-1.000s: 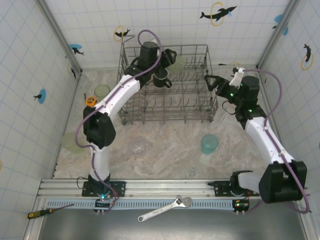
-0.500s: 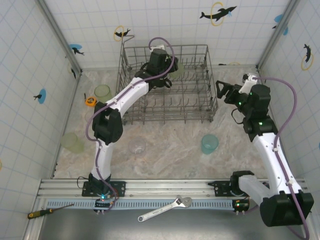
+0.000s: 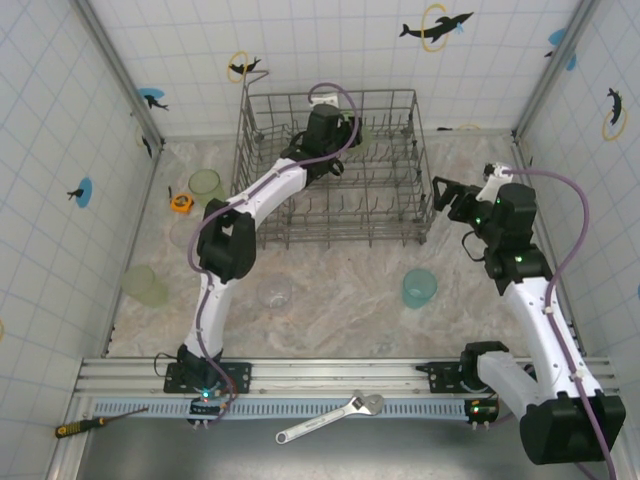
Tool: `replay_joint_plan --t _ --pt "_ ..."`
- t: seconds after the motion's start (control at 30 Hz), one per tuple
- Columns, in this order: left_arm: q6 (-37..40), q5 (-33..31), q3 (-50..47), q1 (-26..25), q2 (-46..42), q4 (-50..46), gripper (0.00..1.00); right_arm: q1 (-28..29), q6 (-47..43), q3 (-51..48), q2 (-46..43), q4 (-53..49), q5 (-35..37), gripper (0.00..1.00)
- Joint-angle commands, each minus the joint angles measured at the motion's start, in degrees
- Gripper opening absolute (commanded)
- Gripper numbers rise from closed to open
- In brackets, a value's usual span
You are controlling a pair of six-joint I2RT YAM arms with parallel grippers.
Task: Load the cups into the dish rack
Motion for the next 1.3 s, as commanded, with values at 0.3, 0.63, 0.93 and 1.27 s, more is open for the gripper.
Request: replay_joint_plan --t 0.3,0.63,0.93,1.27 --pt "1.85 -0.13 4.02 -0.72 5.94 5.82 0.0 0.17 -2.29 -1.2 -3.11 -3.46 1.37 1.0" --pt "6.0 -3.25 5.18 -1.33 9.3 4.6 0.0 0.25 -3.11 -1.2 -4.36 -5.31 2.54 1.0" --pt "13.62 -7.26 5.05 -3.07 10.27 6.02 0.62 0.61 -2.83 -0.93 -3.69 -4.83 2.55 1.0" --pt "12.96 -5.33 2.14 -4.08 7.55 10.12 0.97 0.95 -2.92 -0.52 -3.21 -4.81 2.5 1.0"
